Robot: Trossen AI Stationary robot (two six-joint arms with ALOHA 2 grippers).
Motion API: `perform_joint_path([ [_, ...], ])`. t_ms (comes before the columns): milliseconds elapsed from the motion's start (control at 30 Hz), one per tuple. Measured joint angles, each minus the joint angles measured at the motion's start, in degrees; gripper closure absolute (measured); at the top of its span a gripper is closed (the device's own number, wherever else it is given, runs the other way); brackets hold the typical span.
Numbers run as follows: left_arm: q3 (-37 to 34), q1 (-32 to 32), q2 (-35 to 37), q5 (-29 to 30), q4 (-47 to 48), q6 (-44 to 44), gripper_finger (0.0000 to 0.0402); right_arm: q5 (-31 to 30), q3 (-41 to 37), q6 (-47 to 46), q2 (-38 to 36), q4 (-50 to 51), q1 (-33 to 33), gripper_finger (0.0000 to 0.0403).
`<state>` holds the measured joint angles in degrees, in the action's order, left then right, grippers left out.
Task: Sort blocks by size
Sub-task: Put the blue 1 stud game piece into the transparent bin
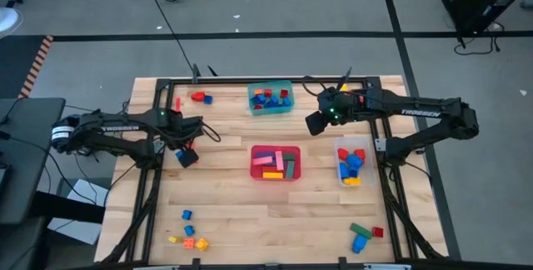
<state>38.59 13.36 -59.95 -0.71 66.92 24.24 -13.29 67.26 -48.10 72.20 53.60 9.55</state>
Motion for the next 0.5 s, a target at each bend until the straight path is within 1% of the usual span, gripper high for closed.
perform_joint_path([
  [200,-1.42,-0.04,-1.26,0.00,-1.52,-1.47,0.0031,-1.08,0.00,-0.02,0.00,-1.87,-0.47,0.0180],
  [500,-1.46,-0.04,-7.02,0.24,-0.45,-5.98,0.0077,-1.23,0.00,0.00,0.02,-3.15,-0.46,0.0180],
])
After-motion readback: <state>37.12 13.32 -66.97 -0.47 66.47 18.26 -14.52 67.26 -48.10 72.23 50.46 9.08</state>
